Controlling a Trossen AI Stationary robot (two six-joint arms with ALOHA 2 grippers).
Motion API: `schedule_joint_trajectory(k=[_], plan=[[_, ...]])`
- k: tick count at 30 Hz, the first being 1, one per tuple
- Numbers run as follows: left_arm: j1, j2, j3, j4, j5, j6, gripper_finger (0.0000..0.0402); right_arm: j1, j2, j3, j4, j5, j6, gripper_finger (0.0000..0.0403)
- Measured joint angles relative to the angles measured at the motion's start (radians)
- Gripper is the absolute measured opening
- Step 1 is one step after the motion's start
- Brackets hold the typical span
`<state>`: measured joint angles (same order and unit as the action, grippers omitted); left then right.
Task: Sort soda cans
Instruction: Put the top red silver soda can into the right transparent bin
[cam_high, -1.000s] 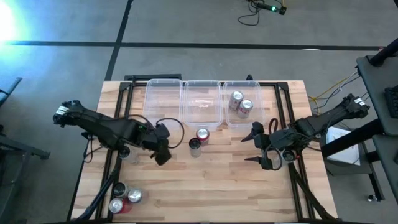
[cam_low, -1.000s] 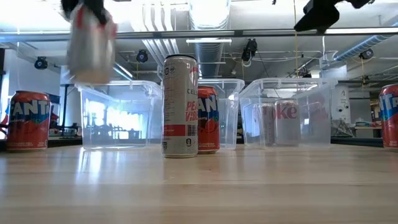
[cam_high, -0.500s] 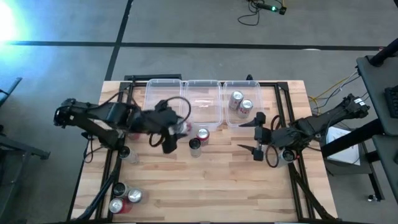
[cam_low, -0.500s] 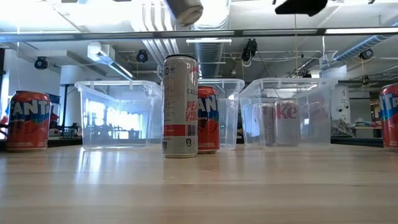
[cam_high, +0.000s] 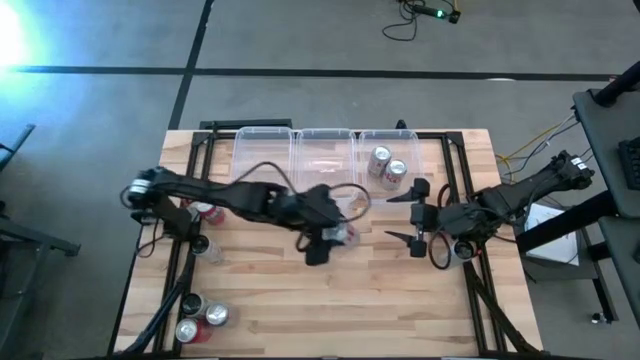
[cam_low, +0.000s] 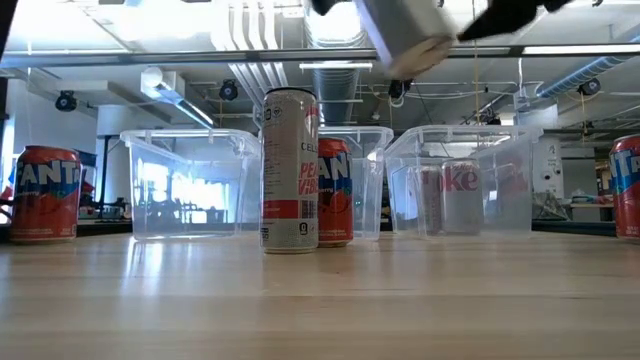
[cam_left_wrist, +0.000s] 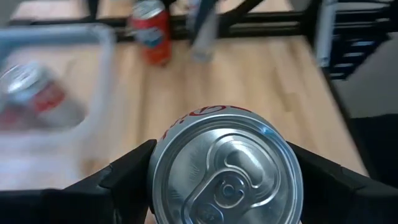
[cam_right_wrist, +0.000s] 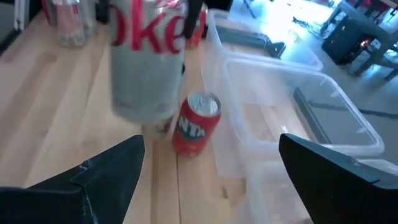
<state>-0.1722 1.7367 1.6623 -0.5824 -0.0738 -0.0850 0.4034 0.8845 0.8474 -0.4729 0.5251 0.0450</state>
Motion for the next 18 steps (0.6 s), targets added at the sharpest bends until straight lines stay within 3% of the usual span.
schedule_joint_trajectory(k=[4, 8, 18], plan=[[-0.017, 0.111, 0.120, -0.003, 0.084, 0.036, 0.0285, 0.000, 0.003, 0.000, -0.128, -0.001, 0.092, 0.0368], [-0.031, 0.219, 0.251, -0.078, 0.099, 0.051, 0.0285, 0.010, 0.006, -0.001, -0.221, -0.001, 0.171, 0.0368], [-0.059, 0.497, 0.526, -0.275, 0.099, -0.045, 0.0285, 0.111, 0.052, -0.005, -0.202, -0.002, 0.194, 0.0368]])
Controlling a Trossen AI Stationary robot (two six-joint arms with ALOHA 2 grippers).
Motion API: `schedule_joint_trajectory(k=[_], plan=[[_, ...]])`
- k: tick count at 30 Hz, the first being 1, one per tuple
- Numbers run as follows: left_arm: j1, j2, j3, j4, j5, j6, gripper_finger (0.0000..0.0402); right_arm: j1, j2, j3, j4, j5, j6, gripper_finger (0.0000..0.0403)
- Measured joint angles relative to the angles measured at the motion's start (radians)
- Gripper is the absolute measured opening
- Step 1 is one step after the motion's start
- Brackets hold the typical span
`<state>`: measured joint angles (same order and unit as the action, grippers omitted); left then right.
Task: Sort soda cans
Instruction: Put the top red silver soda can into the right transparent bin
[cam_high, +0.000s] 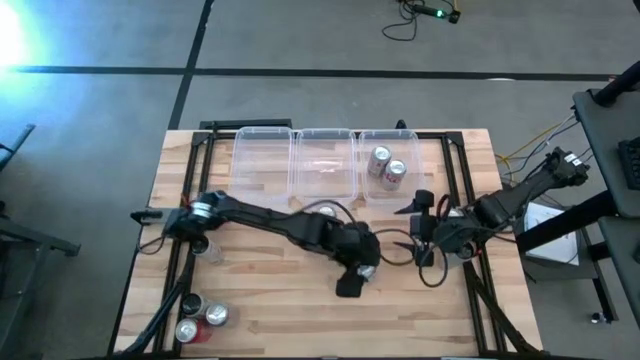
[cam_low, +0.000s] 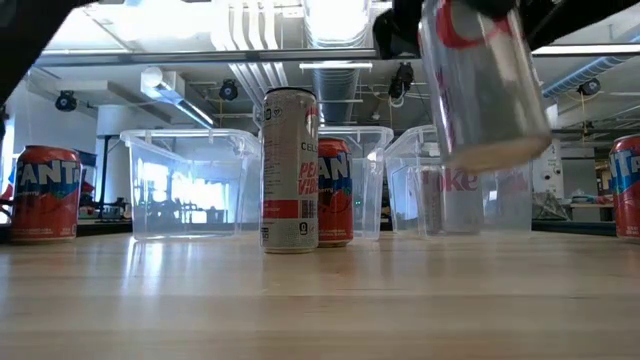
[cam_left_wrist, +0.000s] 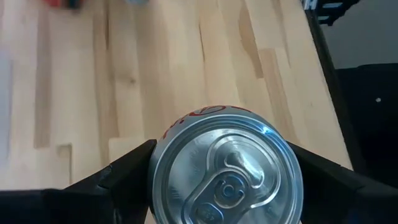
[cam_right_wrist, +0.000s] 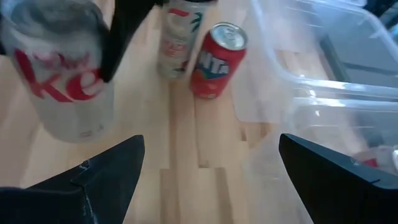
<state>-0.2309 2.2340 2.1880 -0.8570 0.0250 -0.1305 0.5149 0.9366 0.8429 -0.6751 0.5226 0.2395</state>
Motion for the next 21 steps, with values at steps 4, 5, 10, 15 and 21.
schedule_joint_trajectory(k=[4, 5, 10, 15, 21], plan=[[-0.002, 0.111, 0.163, -0.141, -0.010, -0.043, 0.0285, 0.062, 0.040, -0.002, -0.005, -0.008, 0.051, 0.0368], [-0.005, 0.129, 0.172, -0.146, -0.009, -0.045, 0.0285, 0.079, 0.051, -0.002, -0.004, -0.008, 0.061, 0.0368], [-0.015, 0.116, 0.082, -0.122, -0.001, -0.071, 0.0286, 0.136, 0.110, -0.002, -0.001, -0.007, 0.127, 0.0368], [-0.011, 0.128, 0.078, -0.124, -0.018, -0.074, 0.0287, 0.158, 0.174, -0.002, 0.009, -0.032, 0.159, 0.0368], [-0.012, 0.144, 0.076, -0.128, -0.012, -0.058, 0.0321, 0.165, 0.260, -0.002, 0.090, -0.088, 0.161, 0.0368]])
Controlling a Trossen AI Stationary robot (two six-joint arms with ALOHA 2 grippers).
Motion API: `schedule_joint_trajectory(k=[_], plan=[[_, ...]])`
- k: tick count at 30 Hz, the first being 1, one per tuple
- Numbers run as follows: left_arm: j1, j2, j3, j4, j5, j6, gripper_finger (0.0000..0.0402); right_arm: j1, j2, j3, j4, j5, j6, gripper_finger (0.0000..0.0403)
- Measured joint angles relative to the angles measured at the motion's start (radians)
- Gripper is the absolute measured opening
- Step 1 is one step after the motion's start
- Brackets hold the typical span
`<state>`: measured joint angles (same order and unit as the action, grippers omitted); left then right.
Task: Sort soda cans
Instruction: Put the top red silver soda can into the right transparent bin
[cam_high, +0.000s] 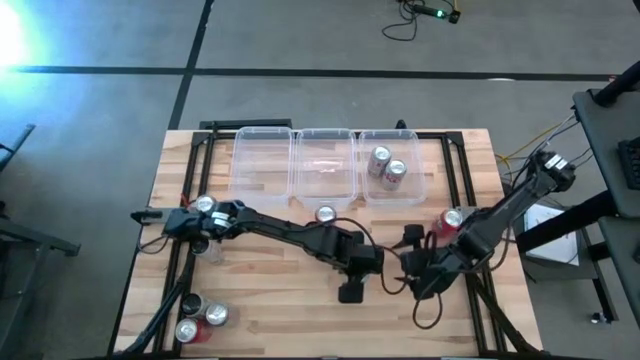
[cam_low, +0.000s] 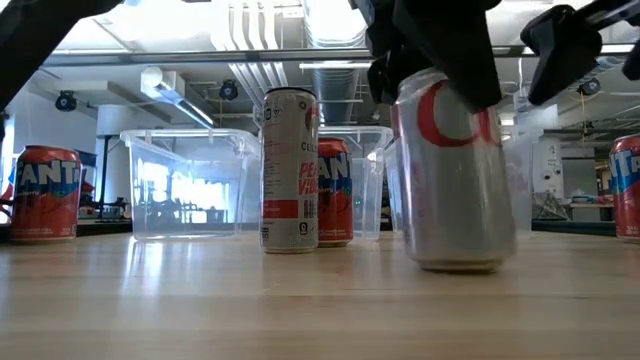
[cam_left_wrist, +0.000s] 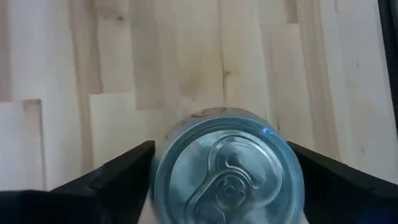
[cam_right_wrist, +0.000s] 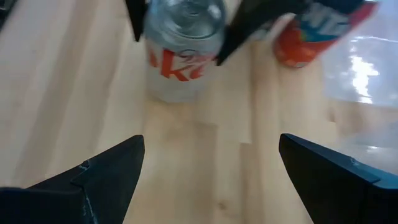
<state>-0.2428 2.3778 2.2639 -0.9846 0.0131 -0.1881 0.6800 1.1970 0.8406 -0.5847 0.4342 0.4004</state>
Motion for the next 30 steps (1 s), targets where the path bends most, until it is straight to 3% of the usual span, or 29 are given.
schedule_joint_trajectory(k=[4, 7, 13, 18, 24, 30], plan=[[0.002, -0.001, 0.000, -0.012, -0.004, 0.032, 0.0372, 0.002, 0.045, 0.000, 0.040, -0.047, 0.001, 0.0368], [0.002, -0.018, 0.000, -0.031, -0.012, 0.030, 0.0387, 0.002, 0.069, 0.013, 0.044, -0.075, 0.004, 0.0368], [-0.047, -0.092, -0.001, -0.099, -0.130, 0.014, 0.0376, -0.011, 0.124, 0.089, 0.144, -0.001, -0.058, 0.0368], [-0.116, -0.174, -0.060, -0.137, -0.270, -0.034, 0.0357, -0.090, 0.226, 0.167, 0.183, 0.022, -0.121, 0.0368], [-0.186, -0.354, -0.329, -0.040, -0.433, -0.147, 0.0346, -0.171, 0.361, 0.330, 0.123, -0.135, -0.162, 0.0368], [-0.233, -0.573, -0.704, 0.451, -0.482, -0.126, 0.0345, -0.202, 0.469, 0.519, -0.120, -0.147, -0.162, 0.0368]])
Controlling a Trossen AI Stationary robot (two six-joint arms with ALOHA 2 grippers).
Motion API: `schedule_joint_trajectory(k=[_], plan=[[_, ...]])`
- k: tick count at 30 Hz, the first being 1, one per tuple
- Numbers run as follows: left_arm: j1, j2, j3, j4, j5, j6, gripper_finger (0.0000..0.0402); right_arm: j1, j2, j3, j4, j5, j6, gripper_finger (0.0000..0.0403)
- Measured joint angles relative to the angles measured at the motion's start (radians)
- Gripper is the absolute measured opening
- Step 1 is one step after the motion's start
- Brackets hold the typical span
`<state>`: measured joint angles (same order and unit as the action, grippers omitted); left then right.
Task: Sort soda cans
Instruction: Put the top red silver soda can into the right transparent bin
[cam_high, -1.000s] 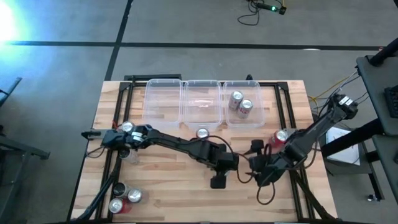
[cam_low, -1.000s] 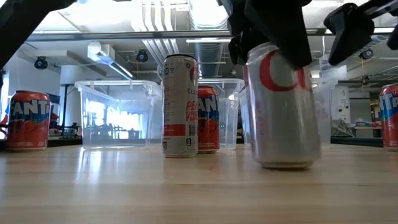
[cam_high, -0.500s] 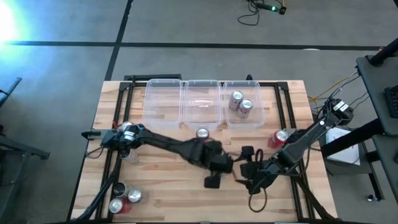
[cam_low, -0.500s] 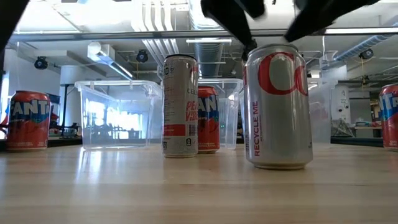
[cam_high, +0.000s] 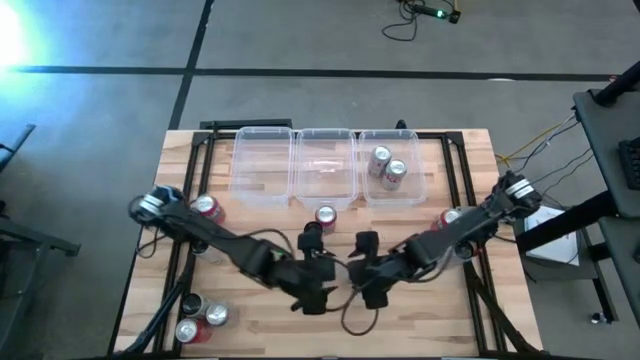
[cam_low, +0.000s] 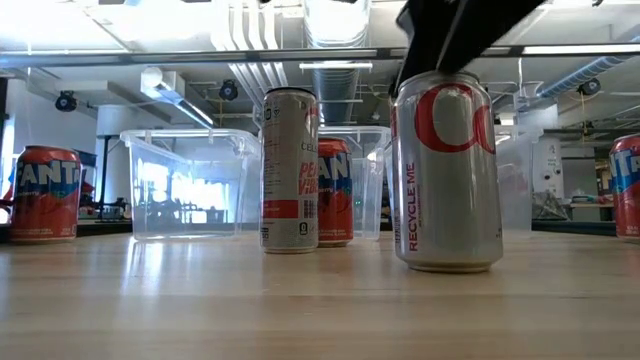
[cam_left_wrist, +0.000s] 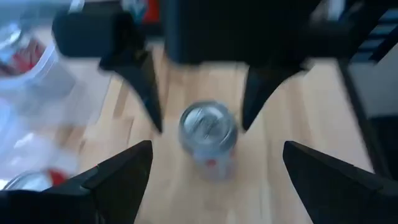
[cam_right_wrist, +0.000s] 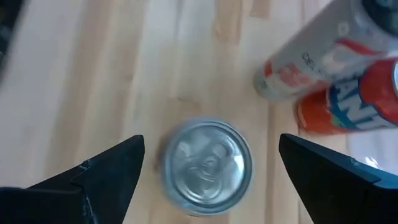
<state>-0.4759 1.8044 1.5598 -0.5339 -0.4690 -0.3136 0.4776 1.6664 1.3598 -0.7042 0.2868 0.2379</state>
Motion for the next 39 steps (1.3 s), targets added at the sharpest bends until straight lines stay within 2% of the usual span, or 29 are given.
schedule_joint_trajectory(k=[3, 9, 15, 19, 24, 29, 32, 35, 39], plan=[[-0.021, -0.084, -0.185, 0.262, 0.004, 0.063, 0.0345, -0.016, 0.052, 0.039, -0.031, -0.016, -0.012, 0.0368], [-0.052, -0.230, -0.511, 0.737, 0.007, 0.182, 0.0345, -0.086, 0.099, 0.056, -0.037, -0.152, -0.012, 0.0368], [-0.055, -0.322, -0.732, 1.070, 0.007, 0.326, 0.0345, -0.136, 0.082, 0.045, -0.080, -0.245, -0.014, 0.0368], [-0.045, -0.388, -0.796, 1.130, 0.007, 0.393, 0.0345, -0.155, 0.085, 0.043, -0.099, -0.278, -0.047, 0.0368], [-0.035, -0.465, -0.805, 1.181, 0.003, 0.494, 0.0345, -0.164, 0.103, 0.041, -0.103, -0.299, -0.076, 0.0364], [-0.029, -0.490, -0.802, 1.231, -0.001, 0.607, 0.0345, -0.164, 0.099, 0.041, -0.098, -0.295, -0.084, 0.0323], [-0.018, -0.492, -0.826, 1.376, -0.047, 0.640, 0.0345, -0.164, 0.085, 0.040, -0.099, -0.290, -0.106, 0.0298], [-0.003, -0.500, -0.897, 1.555, -0.061, 0.706, 0.0345, -0.165, 0.042, 0.040, -0.105, -0.287, -0.137, 0.0298], [0.022, -0.512, -1.019, 1.721, -0.059, 0.712, 0.0345, -0.165, -0.086, 0.040, -0.118, -0.281, -0.159, 0.0298]])
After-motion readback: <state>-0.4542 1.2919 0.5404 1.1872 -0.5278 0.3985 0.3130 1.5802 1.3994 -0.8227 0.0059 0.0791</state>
